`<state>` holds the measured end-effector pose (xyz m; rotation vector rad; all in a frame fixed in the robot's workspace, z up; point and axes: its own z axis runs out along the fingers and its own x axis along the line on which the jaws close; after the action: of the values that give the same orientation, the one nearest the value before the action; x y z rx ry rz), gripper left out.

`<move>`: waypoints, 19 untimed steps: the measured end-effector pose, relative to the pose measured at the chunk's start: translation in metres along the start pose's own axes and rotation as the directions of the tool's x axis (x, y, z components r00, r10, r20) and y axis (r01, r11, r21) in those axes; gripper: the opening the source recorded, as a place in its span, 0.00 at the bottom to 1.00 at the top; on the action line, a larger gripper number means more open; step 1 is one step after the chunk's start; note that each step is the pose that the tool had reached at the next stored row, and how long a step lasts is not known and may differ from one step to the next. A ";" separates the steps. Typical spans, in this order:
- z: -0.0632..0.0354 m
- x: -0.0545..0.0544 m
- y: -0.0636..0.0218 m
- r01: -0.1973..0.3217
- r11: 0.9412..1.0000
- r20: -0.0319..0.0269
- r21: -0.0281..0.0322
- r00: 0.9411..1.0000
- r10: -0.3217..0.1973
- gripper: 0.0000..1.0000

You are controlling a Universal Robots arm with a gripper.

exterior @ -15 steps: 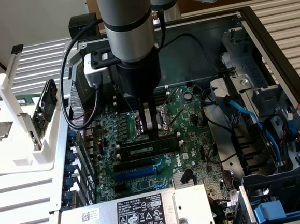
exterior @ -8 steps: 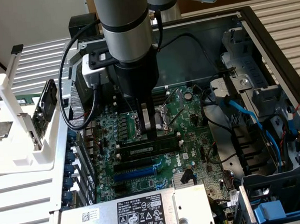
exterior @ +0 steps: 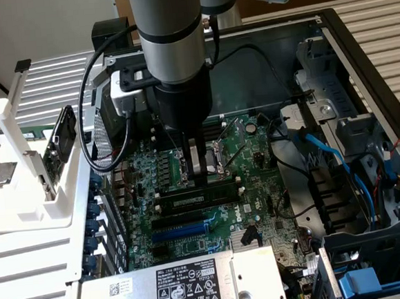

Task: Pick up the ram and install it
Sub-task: 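Press down the ram until it locks into place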

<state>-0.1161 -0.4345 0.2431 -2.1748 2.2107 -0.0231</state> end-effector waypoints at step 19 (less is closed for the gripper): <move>0.0039 -0.001 -0.0017 0.000 1.000 0.001 -0.001 1.000 0.000 0.10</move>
<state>-0.1142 -0.4338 0.2393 -2.1749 2.2107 -0.0202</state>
